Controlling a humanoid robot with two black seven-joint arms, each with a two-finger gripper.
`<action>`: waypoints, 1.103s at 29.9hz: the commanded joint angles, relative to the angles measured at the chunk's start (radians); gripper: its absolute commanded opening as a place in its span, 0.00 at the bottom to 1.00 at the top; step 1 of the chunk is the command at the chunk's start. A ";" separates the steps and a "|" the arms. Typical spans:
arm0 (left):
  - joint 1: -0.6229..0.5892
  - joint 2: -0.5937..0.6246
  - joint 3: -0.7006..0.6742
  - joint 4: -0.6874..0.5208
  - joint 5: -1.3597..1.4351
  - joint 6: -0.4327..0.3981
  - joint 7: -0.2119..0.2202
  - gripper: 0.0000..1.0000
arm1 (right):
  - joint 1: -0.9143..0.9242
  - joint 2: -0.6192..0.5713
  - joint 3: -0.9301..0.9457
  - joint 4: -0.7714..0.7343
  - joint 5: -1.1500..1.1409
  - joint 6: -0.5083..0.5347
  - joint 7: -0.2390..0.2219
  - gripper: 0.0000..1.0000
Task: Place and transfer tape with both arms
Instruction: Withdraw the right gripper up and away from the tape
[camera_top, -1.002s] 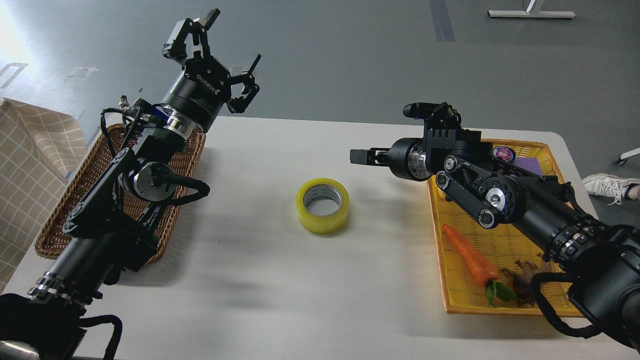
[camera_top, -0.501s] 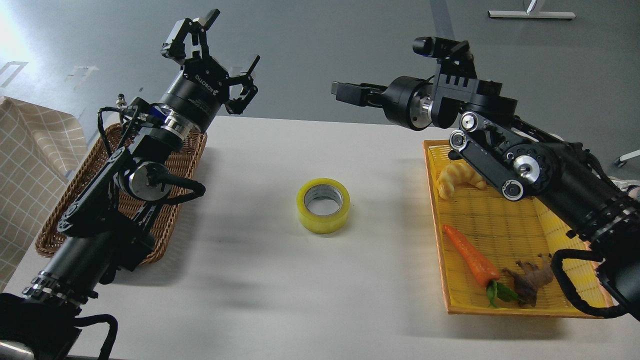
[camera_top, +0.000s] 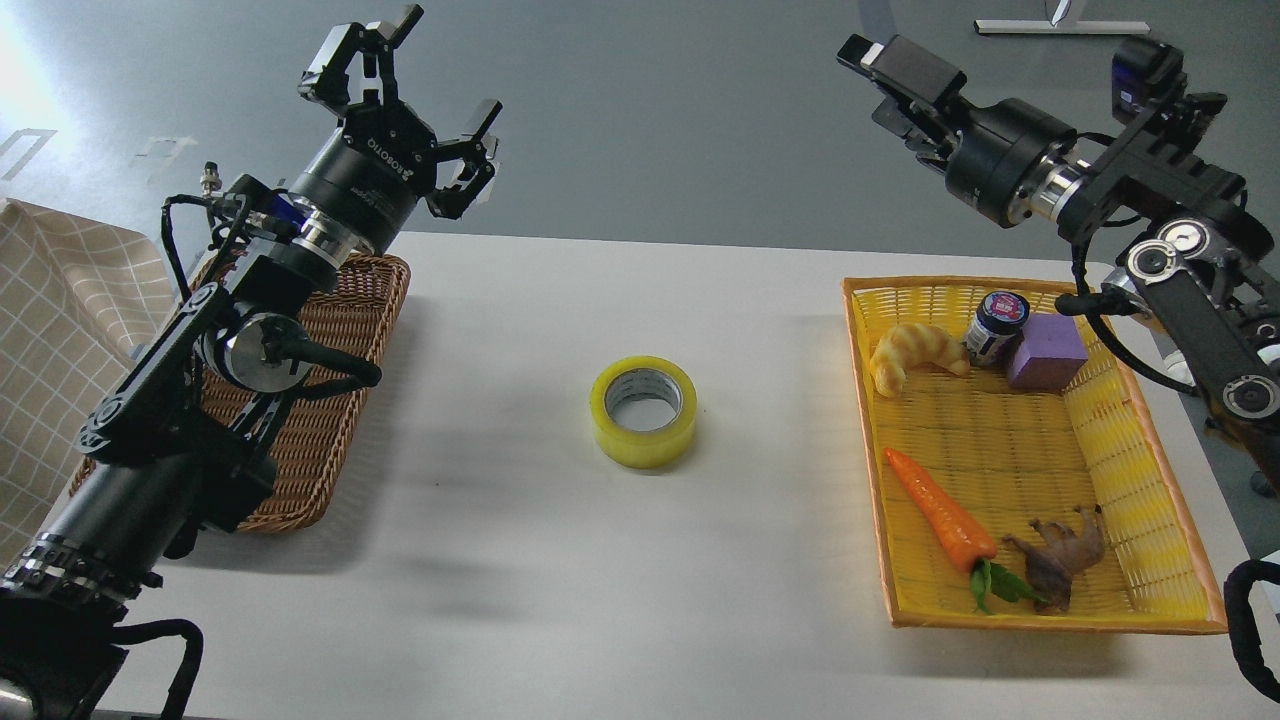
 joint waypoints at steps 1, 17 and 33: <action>0.001 0.005 -0.001 -0.045 0.001 0.002 -0.001 0.98 | -0.035 0.003 0.083 0.033 0.113 -0.001 0.019 1.00; 0.043 0.007 0.002 -0.082 0.010 0.013 -0.007 0.98 | -0.210 -0.051 0.216 0.145 0.628 0.113 0.011 1.00; 0.072 0.022 -0.014 -0.076 0.053 0.036 -0.096 0.98 | -0.279 -0.077 0.302 0.128 0.663 0.113 0.020 1.00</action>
